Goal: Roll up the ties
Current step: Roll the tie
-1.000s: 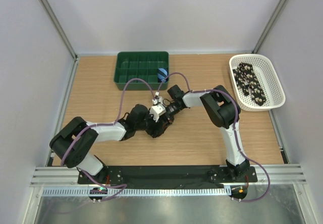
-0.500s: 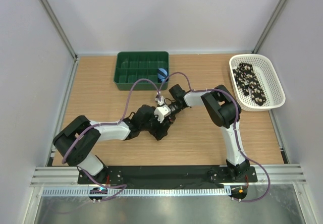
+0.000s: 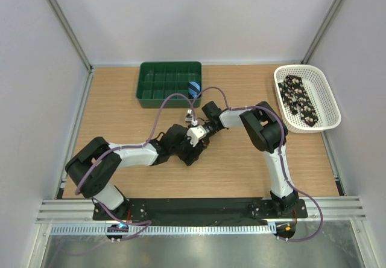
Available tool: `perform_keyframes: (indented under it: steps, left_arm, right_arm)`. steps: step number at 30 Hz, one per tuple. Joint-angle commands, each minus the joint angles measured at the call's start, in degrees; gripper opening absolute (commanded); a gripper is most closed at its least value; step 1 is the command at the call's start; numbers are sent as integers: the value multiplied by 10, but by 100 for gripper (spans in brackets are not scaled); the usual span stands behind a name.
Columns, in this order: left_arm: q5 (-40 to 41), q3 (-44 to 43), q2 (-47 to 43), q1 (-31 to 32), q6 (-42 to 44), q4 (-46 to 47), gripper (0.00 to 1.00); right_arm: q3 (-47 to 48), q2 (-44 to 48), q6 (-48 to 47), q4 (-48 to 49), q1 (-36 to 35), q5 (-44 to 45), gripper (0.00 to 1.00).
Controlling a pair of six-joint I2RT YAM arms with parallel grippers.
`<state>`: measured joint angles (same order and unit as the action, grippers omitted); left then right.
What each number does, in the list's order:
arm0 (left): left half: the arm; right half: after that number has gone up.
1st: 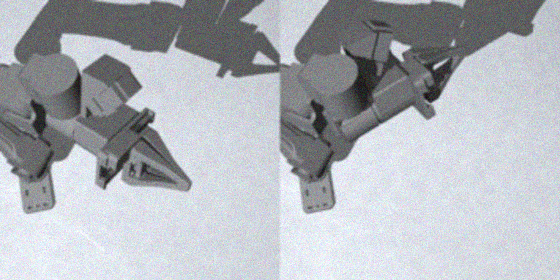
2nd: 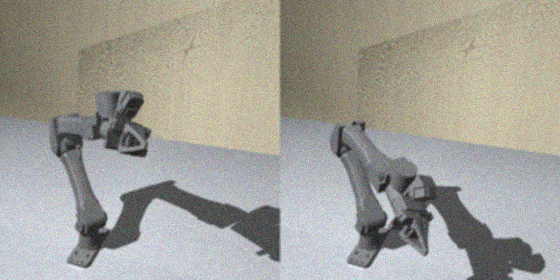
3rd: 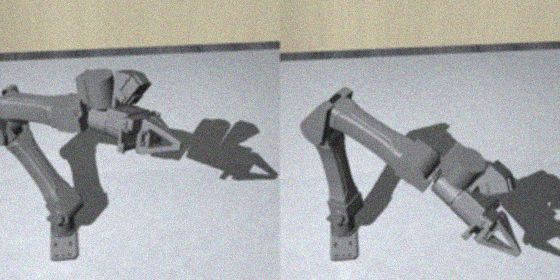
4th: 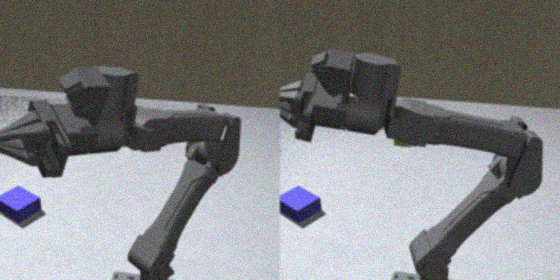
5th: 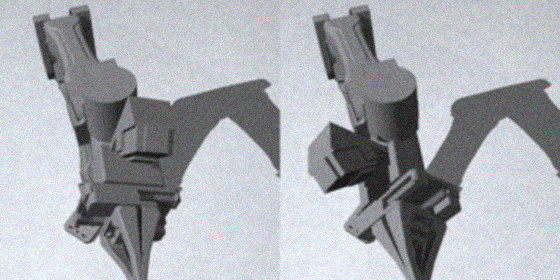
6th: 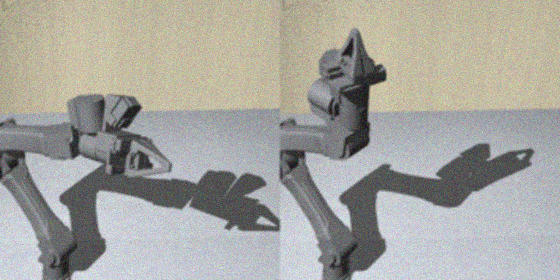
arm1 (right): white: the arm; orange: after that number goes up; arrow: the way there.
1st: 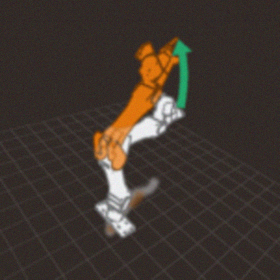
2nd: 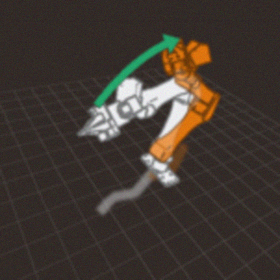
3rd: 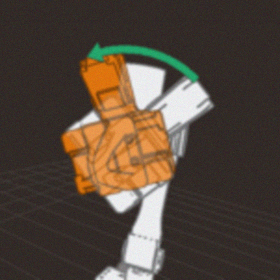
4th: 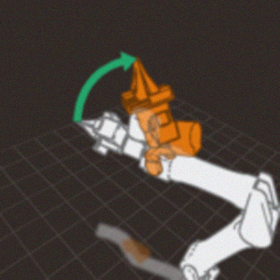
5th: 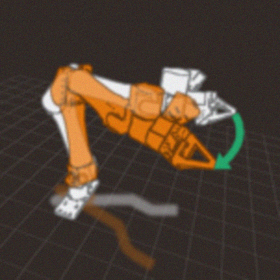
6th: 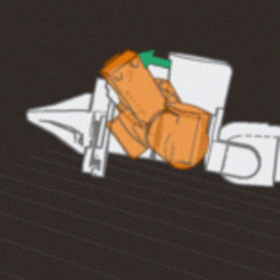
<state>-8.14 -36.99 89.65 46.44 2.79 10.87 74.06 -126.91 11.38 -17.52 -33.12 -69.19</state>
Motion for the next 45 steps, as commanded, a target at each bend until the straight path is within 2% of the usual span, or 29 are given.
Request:
perform_keyframes:
  steps: [1,3,7,13,23,29,30,31,33,35,39,45]
  left_arm:
    - [9,-49,14,1,-20,-3,73]
    - [14,-52,11,1,-25,-2,73]
    - [30,-41,-10,1,-56,7,84]
    - [58,-39,-16,1,-94,2,67]
    - [64,17,-34,1,-137,107,64]
    - [59,39,-47,1,-141,148,68]
    - [56,39,-50,1,-142,149,70]
    - [52,41,-50,1,-142,152,76]
    - [47,46,-54,1,-141,154,79]
    - [51,46,-50,1,-139,157,78]
    - [50,29,-32,1,-132,138,68]
    - [44,39,-15,1,-131,156,62]
  right_arm:
    - [-3,-12,-8,11,0,34,27]
    - [-3,-11,-7,12,-1,34,27]
    - [-4,-10,-8,11,-1,35,27]
    - [-2,-12,-7,10,0,36,27]
    - [-3,-11,-9,8,-1,37,27]
    - [-4,-11,-9,8,0,38,27]
    - [-4,-11,-9,8,-1,37,26]
    - [-3,-11,-8,9,-1,37,27]
    - [-2,-11,-8,8,-1,37,27]
    - [-2,-11,-9,8,0,37,26]
    - [-2,-11,-8,7,-1,36,26]
    - [-1,-11,-7,7,0,33,27]
